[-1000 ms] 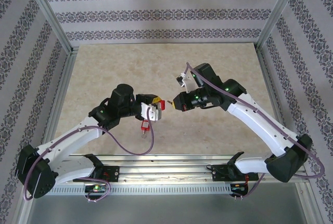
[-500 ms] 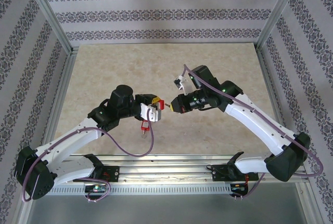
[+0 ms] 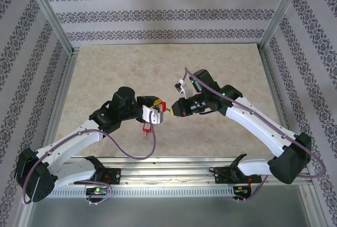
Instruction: Unlock with the key
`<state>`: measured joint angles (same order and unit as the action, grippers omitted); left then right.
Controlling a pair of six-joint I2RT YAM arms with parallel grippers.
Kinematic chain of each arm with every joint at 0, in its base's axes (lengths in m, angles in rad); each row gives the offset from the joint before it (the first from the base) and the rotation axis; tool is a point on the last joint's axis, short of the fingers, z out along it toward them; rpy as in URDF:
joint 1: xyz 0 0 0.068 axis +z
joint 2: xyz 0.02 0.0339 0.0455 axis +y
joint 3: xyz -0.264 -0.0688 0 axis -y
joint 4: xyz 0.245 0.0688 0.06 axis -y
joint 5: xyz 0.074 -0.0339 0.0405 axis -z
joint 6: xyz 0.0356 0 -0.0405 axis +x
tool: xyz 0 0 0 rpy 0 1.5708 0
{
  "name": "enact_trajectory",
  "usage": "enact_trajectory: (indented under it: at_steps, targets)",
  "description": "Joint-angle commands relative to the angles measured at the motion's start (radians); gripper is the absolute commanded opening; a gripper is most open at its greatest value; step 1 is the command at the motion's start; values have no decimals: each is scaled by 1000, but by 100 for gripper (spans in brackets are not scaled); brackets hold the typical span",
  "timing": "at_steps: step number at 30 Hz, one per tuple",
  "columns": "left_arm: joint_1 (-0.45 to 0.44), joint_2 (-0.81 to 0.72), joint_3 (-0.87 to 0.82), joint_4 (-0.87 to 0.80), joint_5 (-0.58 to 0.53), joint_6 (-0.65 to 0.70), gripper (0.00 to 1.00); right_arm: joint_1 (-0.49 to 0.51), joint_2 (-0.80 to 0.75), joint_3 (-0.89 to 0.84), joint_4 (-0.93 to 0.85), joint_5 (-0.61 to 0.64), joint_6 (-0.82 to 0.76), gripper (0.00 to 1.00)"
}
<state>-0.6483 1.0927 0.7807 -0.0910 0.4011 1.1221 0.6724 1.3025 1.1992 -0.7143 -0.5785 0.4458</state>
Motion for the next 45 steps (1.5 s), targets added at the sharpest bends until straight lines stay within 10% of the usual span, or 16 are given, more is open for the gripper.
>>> enact_trajectory:
  at_steps: [1,45]
  targets:
    - [-25,-3,-2,-4,18,13,0,10,-5,-6,44,-42,7,0]
    - [-76,-106,-25,-27,71,-86,0,-31,60,-50,148,-170,-28,0]
